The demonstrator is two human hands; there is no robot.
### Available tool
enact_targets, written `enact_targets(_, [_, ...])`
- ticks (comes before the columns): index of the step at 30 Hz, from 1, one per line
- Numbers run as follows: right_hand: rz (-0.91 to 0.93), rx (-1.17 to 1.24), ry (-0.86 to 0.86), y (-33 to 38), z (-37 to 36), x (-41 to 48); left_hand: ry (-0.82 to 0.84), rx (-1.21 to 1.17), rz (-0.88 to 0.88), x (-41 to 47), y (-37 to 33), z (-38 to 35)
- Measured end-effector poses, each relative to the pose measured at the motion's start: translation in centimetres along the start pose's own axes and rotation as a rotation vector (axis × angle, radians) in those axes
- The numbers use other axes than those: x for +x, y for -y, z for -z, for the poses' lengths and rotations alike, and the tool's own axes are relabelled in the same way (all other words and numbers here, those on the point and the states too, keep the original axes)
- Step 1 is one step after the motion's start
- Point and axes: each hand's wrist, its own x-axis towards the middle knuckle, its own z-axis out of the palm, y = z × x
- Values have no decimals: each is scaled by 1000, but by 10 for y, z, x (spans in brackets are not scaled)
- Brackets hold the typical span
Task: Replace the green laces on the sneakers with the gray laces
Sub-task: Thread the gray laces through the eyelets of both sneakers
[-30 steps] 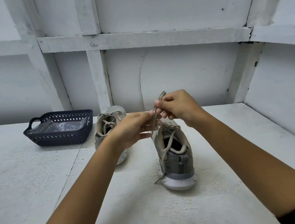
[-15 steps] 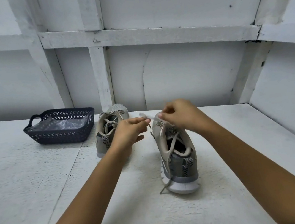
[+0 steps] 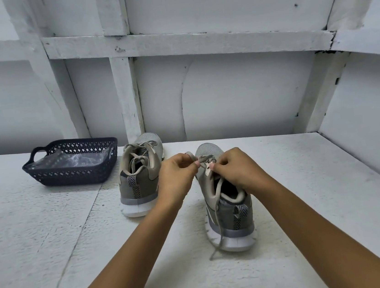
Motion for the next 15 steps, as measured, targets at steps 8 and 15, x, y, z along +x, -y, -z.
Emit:
enact_targets(8, [-6,179,26,-6,0,-2,6,-7,-41,0,8,-10])
enact_targets(15, [55,196,11,-10,-3,-3,-57,35,-114,-4,18,-16])
